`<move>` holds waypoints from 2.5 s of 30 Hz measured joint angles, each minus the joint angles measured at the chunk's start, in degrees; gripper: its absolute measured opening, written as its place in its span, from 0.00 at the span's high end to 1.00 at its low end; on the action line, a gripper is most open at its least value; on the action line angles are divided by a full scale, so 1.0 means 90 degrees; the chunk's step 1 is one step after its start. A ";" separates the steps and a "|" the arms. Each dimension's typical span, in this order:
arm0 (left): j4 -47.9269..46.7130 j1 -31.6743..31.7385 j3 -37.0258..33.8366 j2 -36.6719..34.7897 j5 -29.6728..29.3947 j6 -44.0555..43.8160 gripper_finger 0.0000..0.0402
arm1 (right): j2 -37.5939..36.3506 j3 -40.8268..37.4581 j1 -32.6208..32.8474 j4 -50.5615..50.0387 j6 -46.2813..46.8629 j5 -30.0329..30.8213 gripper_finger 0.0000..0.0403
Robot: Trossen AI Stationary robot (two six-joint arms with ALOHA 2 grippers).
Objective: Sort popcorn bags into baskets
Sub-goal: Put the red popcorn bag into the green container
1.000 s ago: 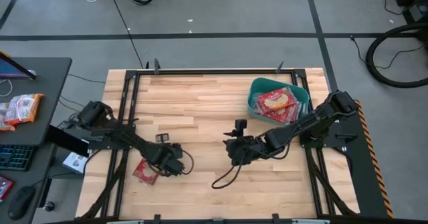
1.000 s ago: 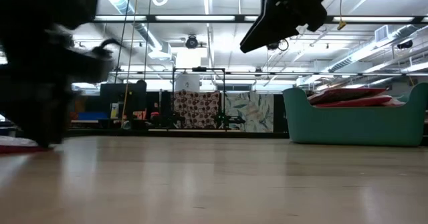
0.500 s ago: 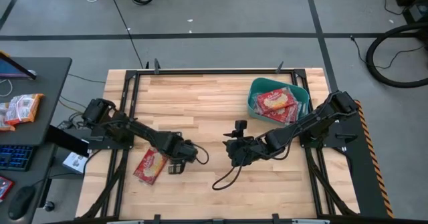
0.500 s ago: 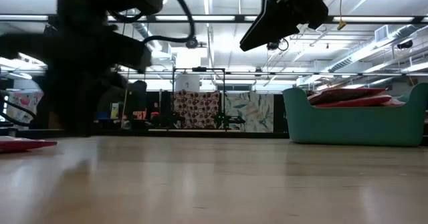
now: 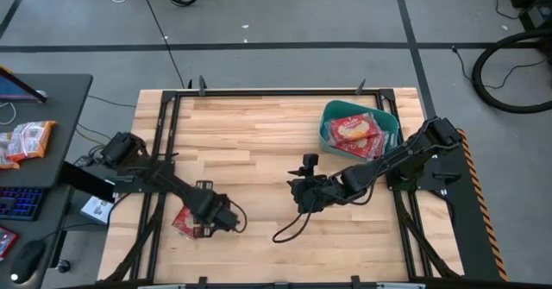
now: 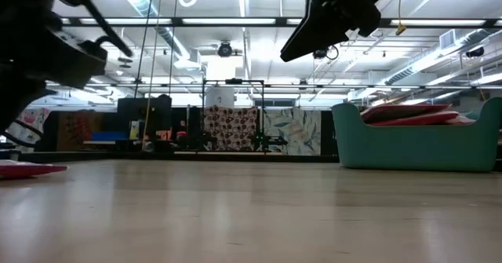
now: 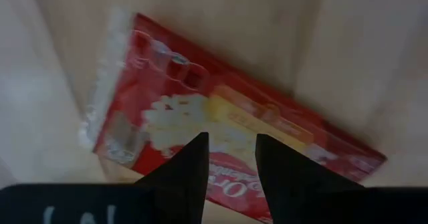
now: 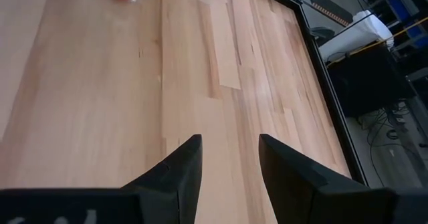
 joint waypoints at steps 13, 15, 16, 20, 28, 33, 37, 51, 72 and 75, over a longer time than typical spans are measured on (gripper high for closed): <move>0.0420 -0.0458 -0.1472 -0.0049 0.1118 -0.0588 0.68 | 0.0000 0.0000 0.0087 0.0001 0.0012 0.0002 0.62; 0.0479 -0.0408 -0.1467 -0.0051 0.0875 -0.0465 0.68 | 0.0000 0.0000 0.0081 0.0002 0.0007 0.0002 0.62; 0.0499 -0.0378 -0.1460 -0.0051 0.0757 -0.0394 0.68 | 0.0000 0.0000 0.0081 0.0005 0.0002 0.0005 0.62; 0.0617 -0.0169 -0.1324 -0.0051 -0.0164 -0.0136 0.68 | 0.0000 0.0000 0.0079 0.0005 -0.0012 0.0005 0.62; 0.1877 0.0166 -0.0831 -0.0012 -0.2087 0.0555 0.68 | 0.0000 -0.0001 0.0079 -0.0071 -0.0015 0.0154 0.62; 0.3452 0.0418 -0.0819 -0.0005 -0.2258 0.1311 0.68 | 0.0000 -0.0001 0.0079 -0.0085 0.0040 0.0333 0.62; 0.4272 0.0725 -0.0831 0.0019 -0.2450 0.1775 0.68 | 0.0000 0.0000 0.0076 -0.0099 0.0053 -0.0116 0.62; 0.3722 0.1285 0.0034 0.0010 -0.1411 0.2399 0.68 | 0.0002 -0.0425 -0.0090 0.0134 0.0666 -0.1698 0.62; 0.4682 0.1443 -0.1231 -0.0041 -0.2161 0.2215 0.68 | 0.1823 -0.0393 -0.0035 0.2665 -0.1910 -0.1412 0.62; 0.4738 0.1443 -0.1232 -0.0036 -0.2136 0.2213 0.68 | 0.2088 -0.0393 -0.0028 0.2897 -0.2469 -0.1291 0.62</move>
